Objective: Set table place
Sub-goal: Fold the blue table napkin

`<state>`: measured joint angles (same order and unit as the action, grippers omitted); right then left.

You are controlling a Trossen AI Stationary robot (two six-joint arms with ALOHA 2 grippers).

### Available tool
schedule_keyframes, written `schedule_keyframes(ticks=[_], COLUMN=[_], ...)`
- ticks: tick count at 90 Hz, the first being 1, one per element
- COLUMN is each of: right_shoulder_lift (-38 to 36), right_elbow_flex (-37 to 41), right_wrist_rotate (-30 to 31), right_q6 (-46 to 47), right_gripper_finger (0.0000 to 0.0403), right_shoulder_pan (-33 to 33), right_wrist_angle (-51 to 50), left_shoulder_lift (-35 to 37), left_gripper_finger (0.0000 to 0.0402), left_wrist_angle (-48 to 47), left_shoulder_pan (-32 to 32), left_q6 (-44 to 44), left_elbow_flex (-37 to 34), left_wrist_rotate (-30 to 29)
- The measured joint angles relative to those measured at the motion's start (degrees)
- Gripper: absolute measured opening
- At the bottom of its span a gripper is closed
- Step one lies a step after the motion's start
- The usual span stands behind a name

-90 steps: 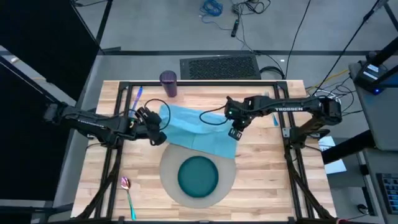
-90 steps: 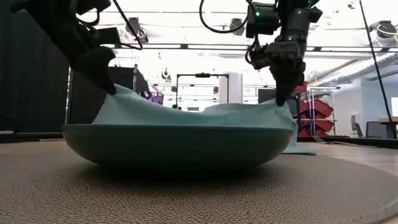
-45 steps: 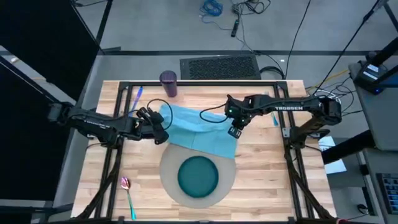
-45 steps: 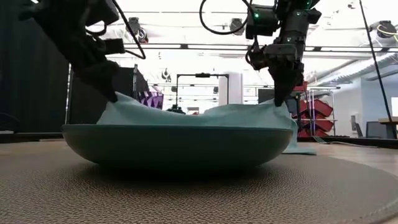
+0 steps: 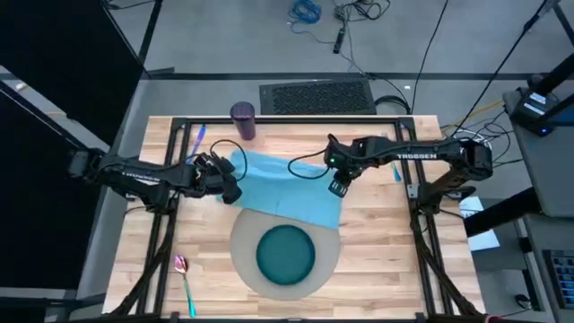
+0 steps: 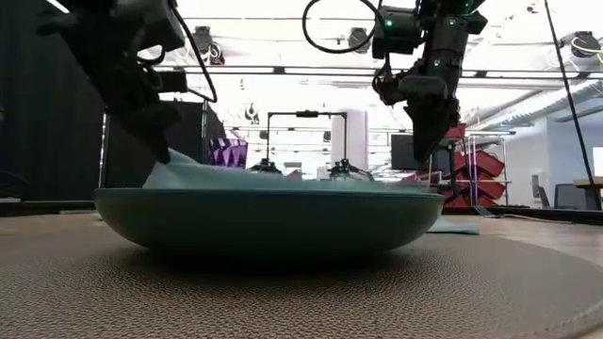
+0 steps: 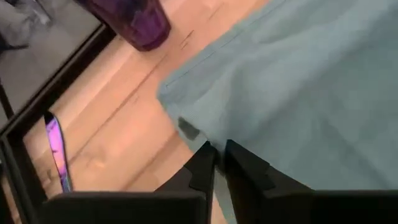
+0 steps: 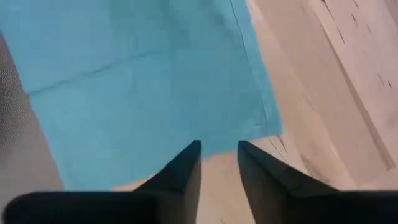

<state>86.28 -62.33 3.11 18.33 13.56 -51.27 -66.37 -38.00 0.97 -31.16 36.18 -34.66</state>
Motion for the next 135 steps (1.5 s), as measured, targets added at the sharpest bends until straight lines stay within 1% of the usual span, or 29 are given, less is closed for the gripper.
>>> schedule_keyframes(ticks=[18, 27, 38, 46, 54, 59, 64, 72, 78, 83, 88, 97, 103, 107, 113, 128, 135], right_shoulder_lift=[0.0, 0.0, 0.0, 0.02, 0.89, 1.78, 2.44, 2.92, 3.08, 3.08, 3.08, 3.1, 3.1, 3.1, 3.1, 3.1, 3.1], right_elbow_flex=[0.0, 0.0, 0.0, 0.0, 0.0, 0.0, 0.0, 0.0, 0.0, 0.0, 0.0, 0.0, 0.0, 0.0, 0.0, 0.21, 1.44], right_wrist_rotate=[0.04, 0.02, -0.27, -2.07, -4.6, -4.79, -4.98, -4.96, -4.96, -4.74, -3.37, 0.81, 0.99, 0.24, -1.45, -1.42, -1.32], right_q6=[0.45, 0.45, 0.45, 0.45, 0.1, -0.68, -1.29, -2.24, -3.68, -5.18, -6.34, -6.97, -7.0, -7.0, -6.71, -6.21, -7.89], right_gripper_finger=[0.0171, 0.0182, 0.0184, 0.018, 0.0175, 0.0172, 0.017, 0.017, 0.017, 0.0171, 0.0171, 0.017, 0.017, 0.017, 0.017, 0.017, 0.017], right_shoulder_pan=[0.0, 0.0, -0.02, -0.17, -1.06, -2.42, -3.91, -7.02, -9.32, -10.98, -11.93, -11.46, -10.11, -9.08, -7.82, -6.71, -5.73], right_wrist_angle=[-0.02, -0.02, 0.0, 0.16, 1.03, 1.02, 0.82, -0.04, -0.11, -0.49, -1.16, -1.14, -0.99, -0.88, -0.88, -0.99, 0.13], left_shoulder_lift=[0.0, 0.0, 0.0, 0.0, 0.0, 0.0, -0.02, -0.67, -1.26, -1.83, -2.36, -3.75, -5.1, -6.16, -7.67, -11.52, -14.04], left_gripper_finger=[0.0098, 0.0123, 0.014, 0.0143, 0.0144, 0.0144, 0.0144, 0.0144, 0.0144, 0.0144, 0.0144, 0.0144, 0.0144, 0.0144, 0.0144, 0.0144, 0.0144], left_wrist_angle=[-0.01, 0.0, 0.4, 1.31, 4.02, 6.12, 7.71, 8.09, 7.89, 9.06, 12.94, 26.3, 35.13, 38.53, 38.53, 29.32, 28.3], left_shoulder_pan=[1.31, 2.02, 3.05, 3.53, 3.61, 3.49, 3.04, 1.03, -1.28, -3.05, -4.19, -4.55, -4.55, -4.55, -4.57, -3.46, -3.19], left_q6=[0.01, 0.03, 0.01, 0.02, 0.02, 0.23, 1.17, 5.52, 10.88, 13.75, 15.32, 15.82, 17.25, 18.27, 18.39, 16.08, 15.41], left_elbow_flex=[0.0, 0.0, 0.0, 0.0, 0.0, 0.0, 0.02, 0.04, 0.04, 0.04, 0.04, 0.04, 0.11, 0.5, 0.79, 0.76, 0.74], left_wrist_rotate=[-0.01, -0.97, -1.29, -1.06, 1.59, 5.17, 9.96, 17.33, 20.06, 20.32, 19.92, 18.38, 18.67, 19.26, 19.47, 18.8, 18.58])
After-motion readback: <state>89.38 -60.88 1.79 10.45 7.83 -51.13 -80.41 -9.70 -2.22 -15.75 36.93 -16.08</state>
